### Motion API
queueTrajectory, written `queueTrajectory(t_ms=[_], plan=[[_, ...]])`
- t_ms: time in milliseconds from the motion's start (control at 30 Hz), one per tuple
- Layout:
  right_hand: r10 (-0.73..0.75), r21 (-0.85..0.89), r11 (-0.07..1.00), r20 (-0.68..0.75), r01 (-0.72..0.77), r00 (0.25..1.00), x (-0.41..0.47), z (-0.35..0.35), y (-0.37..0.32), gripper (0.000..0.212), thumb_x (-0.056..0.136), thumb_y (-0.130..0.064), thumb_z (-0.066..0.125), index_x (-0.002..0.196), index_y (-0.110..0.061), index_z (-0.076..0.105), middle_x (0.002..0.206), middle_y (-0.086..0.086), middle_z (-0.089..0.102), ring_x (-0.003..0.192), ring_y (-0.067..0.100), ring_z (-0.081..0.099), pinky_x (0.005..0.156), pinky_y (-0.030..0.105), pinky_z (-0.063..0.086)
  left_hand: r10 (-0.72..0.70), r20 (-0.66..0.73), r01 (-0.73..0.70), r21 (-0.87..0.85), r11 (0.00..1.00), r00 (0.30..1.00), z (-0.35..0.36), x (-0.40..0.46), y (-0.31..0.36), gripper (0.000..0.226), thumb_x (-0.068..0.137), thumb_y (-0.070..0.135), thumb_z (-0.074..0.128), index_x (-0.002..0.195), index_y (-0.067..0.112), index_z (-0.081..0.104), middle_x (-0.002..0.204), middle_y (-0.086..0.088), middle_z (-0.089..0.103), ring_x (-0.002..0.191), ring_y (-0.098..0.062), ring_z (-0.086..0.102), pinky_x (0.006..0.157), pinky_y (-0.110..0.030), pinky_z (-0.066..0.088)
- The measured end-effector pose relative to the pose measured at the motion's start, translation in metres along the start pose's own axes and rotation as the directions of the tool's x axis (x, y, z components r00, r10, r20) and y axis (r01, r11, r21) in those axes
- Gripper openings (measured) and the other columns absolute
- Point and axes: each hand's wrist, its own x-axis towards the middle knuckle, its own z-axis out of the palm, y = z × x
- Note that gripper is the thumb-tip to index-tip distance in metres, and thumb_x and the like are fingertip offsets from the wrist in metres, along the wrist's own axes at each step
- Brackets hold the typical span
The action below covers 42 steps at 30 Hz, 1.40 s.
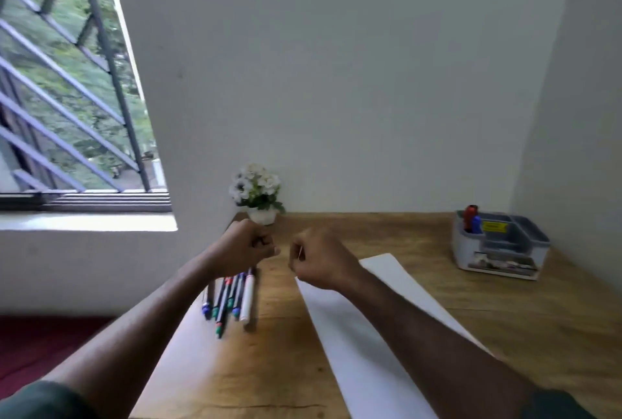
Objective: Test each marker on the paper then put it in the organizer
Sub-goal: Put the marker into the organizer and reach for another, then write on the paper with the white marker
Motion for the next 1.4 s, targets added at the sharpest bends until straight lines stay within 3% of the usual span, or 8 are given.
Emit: queueTrajectory(t_ms=[167,300,500,600,833,967,1067,1400], plan=[[-0.005,-0.016,1.0,0.132,0.008,0.991,0.006,0.043,-0.043,0.021,0.078,-0.04,0.076,0.084,-0.021,0.069,0.085,0.001,0.069,0.077,0.019,0.065,0.062,0.031,0.052,-0.088,-0.043,0.09,0.029,0.996,0.995,-0.014,-0.035,-0.033,0.04,0.084,0.017,0.075,0.053,0.02,0.05,0.052,0.012,0.042,0.046,-0.005,0.039,0.047,-0.016,0.032],[0.067,-0.028,0.998,0.173,-0.063,0.983,0.009,0.064,-0.057,0.023,0.067,-0.034,0.073,0.078,-0.02,0.058,0.085,0.002,0.064,0.083,0.026,0.062,0.069,0.036,0.057,-0.104,-0.04,0.106,0.064,0.992,0.994,-0.015,-0.044,-0.05,0.032,0.08,0.017,0.079,0.062,0.004,0.055,0.055,0.01,0.041,0.05,-0.008,0.033,0.05,-0.017,0.029],[0.185,-0.092,0.981,0.151,-0.173,0.971,0.01,0.062,-0.061,0.051,0.077,-0.036,0.08,0.116,-0.014,0.056,0.112,0.008,0.059,0.105,0.027,0.056,0.073,0.035,0.044,-0.099,-0.024,0.101,0.063,0.993,0.995,-0.01,-0.044,-0.057,0.022,0.075,0.016,0.081,0.067,0.006,0.063,0.058,0.011,0.048,0.053,-0.006,0.035,0.052,-0.019,0.034],[0.224,-0.13,0.97,0.132,-0.207,0.966,0.008,0.058,-0.061,0.036,0.082,-0.03,0.077,0.109,-0.012,0.061,0.108,0.009,0.063,0.094,0.024,0.058,0.068,0.034,0.047,-0.101,-0.028,0.102,0.055,0.993,0.995,-0.007,-0.041,-0.055,0.019,0.075,0.018,0.081,0.069,0.014,0.064,0.061,0.011,0.052,0.055,-0.006,0.038,0.053,-0.018,0.034],[0.26,0.166,0.959,-0.2,-0.228,0.945,0.004,0.027,-0.019,0.014,0.088,-0.032,0.067,0.089,-0.02,0.074,0.085,-0.003,0.072,0.078,0.014,0.066,0.073,0.035,0.059,-0.013,-0.014,0.013,0.029,0.999,1.0,0.001,-0.029,-0.033,0.04,0.088,0.039,0.073,0.126,0.032,0.065,0.124,0.013,0.059,0.111,-0.008,0.054,0.096,-0.032,0.047],[0.363,0.657,0.735,-0.175,-0.166,0.915,-0.008,-0.003,0.009,0.009,0.09,-0.017,0.072,0.082,-0.015,0.076,0.07,0.001,0.071,0.059,0.012,0.062,0.056,0.027,0.053,0.083,0.027,-0.08,-0.109,0.991,0.996,0.011,-0.017,-0.008,0.012,0.094,0.021,0.067,0.102,0.026,0.075,0.087,0.008,0.074,0.077,-0.006,0.066,0.073,-0.027,0.054],[0.387,0.859,0.507,-0.149,-0.075,0.91,-0.018,-0.017,0.026,0.017,0.092,-0.019,0.072,0.079,-0.008,0.072,0.06,0.004,0.061,0.049,0.014,0.052,0.049,0.027,0.042,0.105,0.017,-0.094,-0.314,0.945,0.994,0.025,-0.01,0.016,0.017,0.097,0.012,0.061,0.086,0.019,0.072,0.07,0.005,0.066,0.059,-0.008,0.059,0.062,-0.032,0.049],[0.251,0.922,0.35,0.076,-0.164,0.965,-0.047,-0.016,0.062,0.029,0.098,-0.018,0.06,0.069,-0.011,0.058,0.057,0.008,0.054,0.043,0.014,0.041,0.044,0.025,0.028,0.245,0.244,-0.07,-0.561,0.825,0.938,0.044,0.002,0.071,0.016,0.099,0.017,0.062,0.088,0.011,0.072,0.066,0.009,0.057,0.062,-0.005,0.049,0.058,-0.024,0.041]])
